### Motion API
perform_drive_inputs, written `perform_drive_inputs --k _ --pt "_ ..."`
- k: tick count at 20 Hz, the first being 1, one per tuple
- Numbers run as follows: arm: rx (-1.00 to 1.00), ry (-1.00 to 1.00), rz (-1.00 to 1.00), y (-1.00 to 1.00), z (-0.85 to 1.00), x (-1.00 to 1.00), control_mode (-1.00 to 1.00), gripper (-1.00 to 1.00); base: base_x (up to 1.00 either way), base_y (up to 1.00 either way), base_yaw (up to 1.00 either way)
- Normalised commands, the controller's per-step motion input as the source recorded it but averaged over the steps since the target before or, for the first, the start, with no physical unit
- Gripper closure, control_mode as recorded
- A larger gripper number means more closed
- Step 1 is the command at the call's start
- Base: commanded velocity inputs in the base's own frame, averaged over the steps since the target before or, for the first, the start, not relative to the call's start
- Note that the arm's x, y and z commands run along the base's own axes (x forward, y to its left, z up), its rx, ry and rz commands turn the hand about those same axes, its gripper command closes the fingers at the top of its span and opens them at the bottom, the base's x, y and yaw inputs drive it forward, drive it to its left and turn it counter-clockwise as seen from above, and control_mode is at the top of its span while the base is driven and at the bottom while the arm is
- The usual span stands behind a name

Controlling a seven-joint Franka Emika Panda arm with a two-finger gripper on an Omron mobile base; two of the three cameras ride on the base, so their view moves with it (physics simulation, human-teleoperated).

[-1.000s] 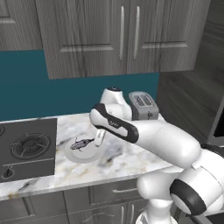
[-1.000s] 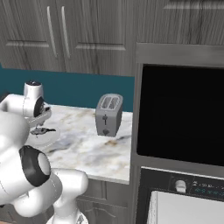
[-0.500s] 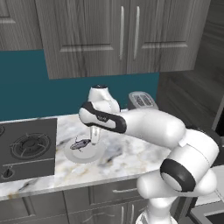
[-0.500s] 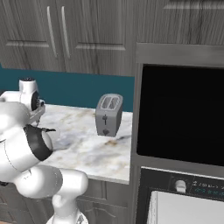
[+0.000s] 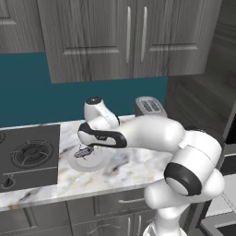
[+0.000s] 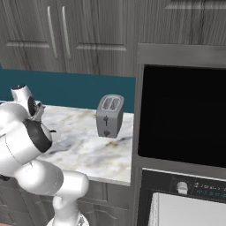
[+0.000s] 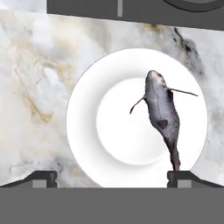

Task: Place the fish on the top rack of the oven, and slide the tray back inside. Close the oven door.

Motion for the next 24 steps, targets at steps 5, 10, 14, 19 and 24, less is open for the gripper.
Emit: perform_drive_inputs --k 5,10,14,19,24 --pt "0.0 -0.05 0.05 0.0 -0.34 0.34 -1.0 -1.0 0.0 0.0 0.0" --pt "0.0 0.03 0.03 0.01 -0.1 0.36 -1.0 -1.0 0.0 0.0 0.0" --pt "0.0 0.02 0.03 0.08 -0.29 0.39 -1.0 -1.0 0.0 0.0 0.0" --pt "-0.01 0.02 0.01 0.2 -0.34 0.29 -1.0 -1.0 0.0 0.0 0.0" --pt "-0.03 0.03 0.0 0.26 -0.3 0.17 -1.0 -1.0 0.0 0.0 0.0"
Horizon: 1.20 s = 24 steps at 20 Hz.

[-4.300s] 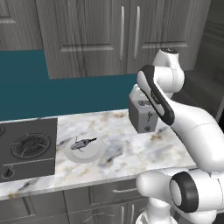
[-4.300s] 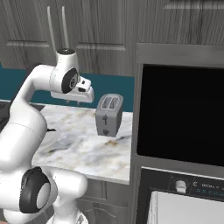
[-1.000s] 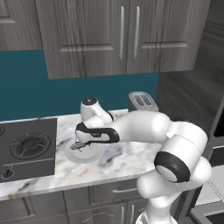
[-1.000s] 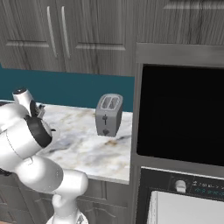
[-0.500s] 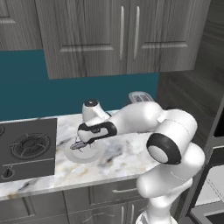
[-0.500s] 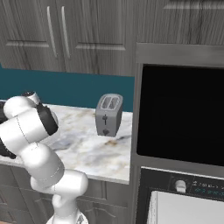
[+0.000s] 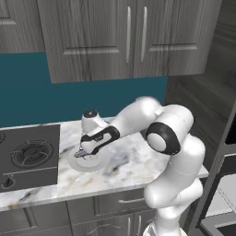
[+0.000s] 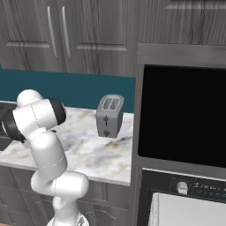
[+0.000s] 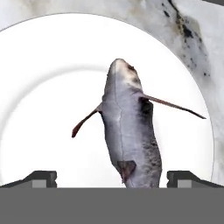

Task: Place the fish on the top rack of the oven, and slide the tray back inside. Close the oven door.

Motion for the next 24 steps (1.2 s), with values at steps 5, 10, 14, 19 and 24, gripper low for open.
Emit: perform_drive_inputs --k 5,10,14,19,24 --pt "-0.02 0.03 0.0 0.19 -0.37 0.23 -1.0 -1.0 0.0 0.0 0.0" --pt "0.0 0.02 0.02 0.06 -0.42 0.24 -1.0 -1.0 0.0 0.0 0.0" --pt "-0.01 0.01 0.02 0.09 -0.46 0.23 -1.0 -1.0 0.0 0.0 0.0" --pt "-0.01 0.0 0.01 0.08 -0.4 0.03 -1.0 1.0 0.0 0.0 0.0" --pt "0.0 -0.18 -0.01 -0.1 -0.04 -0.34 -1.0 1.0 0.0 0.0 0.0"
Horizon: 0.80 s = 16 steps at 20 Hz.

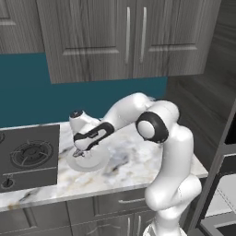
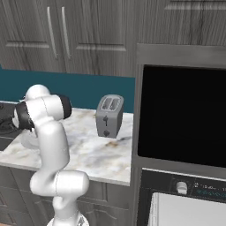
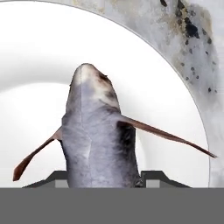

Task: Place the fish on the top rack of the oven, and slide the tray back inside. Close the oven door.

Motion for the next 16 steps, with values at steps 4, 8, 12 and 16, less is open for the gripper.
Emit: perform_drive_inputs --k 4,8,12,16 --pt "0.0 -0.23 -0.03 -0.31 0.66 -0.47 -1.0 1.0 0.0 0.0 0.0" --pt "0.0 -0.2 -0.02 -0.39 0.85 -0.52 -1.0 1.0 0.0 0.0 0.0" --pt "0.02 -0.22 -0.08 -0.39 0.81 -0.65 -1.0 1.0 0.0 0.0 0.0" --pt "0.18 -0.15 -0.32 -0.44 0.57 -0.81 -1.0 1.0 0.0 0.0 0.0"
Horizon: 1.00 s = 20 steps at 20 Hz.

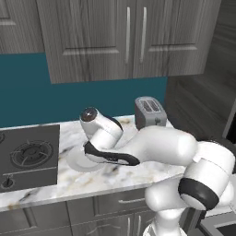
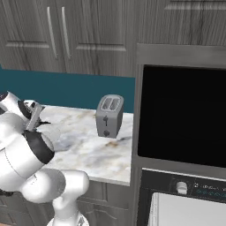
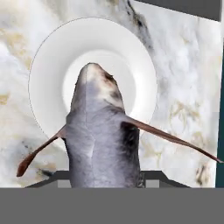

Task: Place the fish on the top rack of the oven, and slide the tray back inside. Close the oven door.

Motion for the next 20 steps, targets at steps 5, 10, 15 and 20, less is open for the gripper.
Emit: perform_drive_inputs --k 5,10,15,20 --pt "0.26 -0.06 -0.43 -0.38 0.57 -0.64 -1.0 1.0 0.0 0.0 0.0" --pt "0.35 0.01 -0.47 -0.57 0.63 -0.57 -1.0 1.0 0.0 0.0 0.0" --pt "0.32 0.07 -0.49 -0.61 0.24 -0.66 -1.0 1.0 0.0 0.0 0.0" --pt "0.27 0.04 -0.5 -0.56 0.01 -0.78 -1.0 1.0 0.0 0.0 0.0"
